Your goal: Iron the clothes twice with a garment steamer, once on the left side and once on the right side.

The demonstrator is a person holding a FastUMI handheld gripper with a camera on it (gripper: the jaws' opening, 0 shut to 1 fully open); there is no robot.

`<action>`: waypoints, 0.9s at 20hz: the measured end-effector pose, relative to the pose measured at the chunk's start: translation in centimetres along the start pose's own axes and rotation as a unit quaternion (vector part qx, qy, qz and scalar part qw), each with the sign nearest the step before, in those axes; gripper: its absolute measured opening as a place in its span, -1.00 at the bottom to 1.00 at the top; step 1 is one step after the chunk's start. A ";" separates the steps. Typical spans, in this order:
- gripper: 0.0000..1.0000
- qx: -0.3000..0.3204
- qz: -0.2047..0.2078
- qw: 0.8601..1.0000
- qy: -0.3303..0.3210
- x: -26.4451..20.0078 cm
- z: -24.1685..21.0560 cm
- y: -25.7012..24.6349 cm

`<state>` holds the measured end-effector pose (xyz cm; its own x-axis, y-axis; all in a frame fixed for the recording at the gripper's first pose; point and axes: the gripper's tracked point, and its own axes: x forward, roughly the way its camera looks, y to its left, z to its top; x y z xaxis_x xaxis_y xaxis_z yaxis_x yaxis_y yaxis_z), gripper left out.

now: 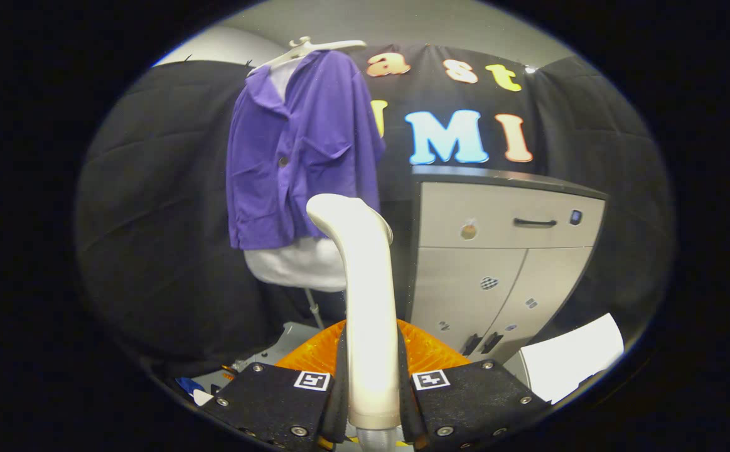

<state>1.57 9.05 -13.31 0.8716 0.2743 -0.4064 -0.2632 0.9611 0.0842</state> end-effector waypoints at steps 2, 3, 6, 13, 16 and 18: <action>-0.33 0.017 -0.018 0.999 -0.030 -1.8 2.5 -2.9; -0.33 0.025 -0.024 0.998 -0.044 -2.6 3.4 -4.0; -0.33 0.040 -0.043 0.995 -0.076 -4.6 6.6 -7.3; -0.33 0.032 -0.106 0.984 -0.140 -7.8 12.4 -12.7; -0.34 0.031 -0.129 0.981 -0.142 -7.7 12.9 -13.8; -0.34 0.028 -0.136 0.981 -0.139 -7.6 13.0 -13.8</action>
<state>3.99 -5.86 0.46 0.9874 -0.0019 -0.1585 0.0116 0.9981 0.0606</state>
